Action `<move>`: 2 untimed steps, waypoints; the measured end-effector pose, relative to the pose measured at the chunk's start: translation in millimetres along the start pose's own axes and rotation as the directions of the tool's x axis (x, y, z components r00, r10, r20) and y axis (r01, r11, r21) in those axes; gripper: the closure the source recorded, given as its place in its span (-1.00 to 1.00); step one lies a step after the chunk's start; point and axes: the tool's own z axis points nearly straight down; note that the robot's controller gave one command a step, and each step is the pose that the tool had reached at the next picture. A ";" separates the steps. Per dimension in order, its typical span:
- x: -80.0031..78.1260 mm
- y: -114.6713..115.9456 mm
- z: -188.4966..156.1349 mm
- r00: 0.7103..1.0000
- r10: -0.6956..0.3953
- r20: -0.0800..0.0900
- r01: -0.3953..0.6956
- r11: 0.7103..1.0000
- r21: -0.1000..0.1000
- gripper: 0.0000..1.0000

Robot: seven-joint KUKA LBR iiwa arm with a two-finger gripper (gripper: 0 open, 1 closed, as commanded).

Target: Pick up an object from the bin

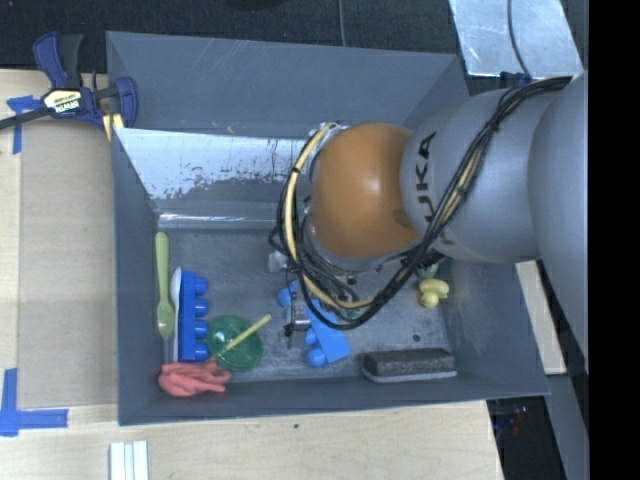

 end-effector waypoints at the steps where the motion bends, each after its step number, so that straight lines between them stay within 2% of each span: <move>1: -1.7 -0.4 -4.5 1.000 0.003 0.008 -0.003 1.000 -0.001 -1.00; 2: 21.1 32.1 68.0 0.999 0.035 0.000 -0.035 0.999 -0.001 -1.00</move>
Offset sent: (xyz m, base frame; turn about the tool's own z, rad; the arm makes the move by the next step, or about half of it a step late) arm -0.0195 0.0306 -0.0644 0.0392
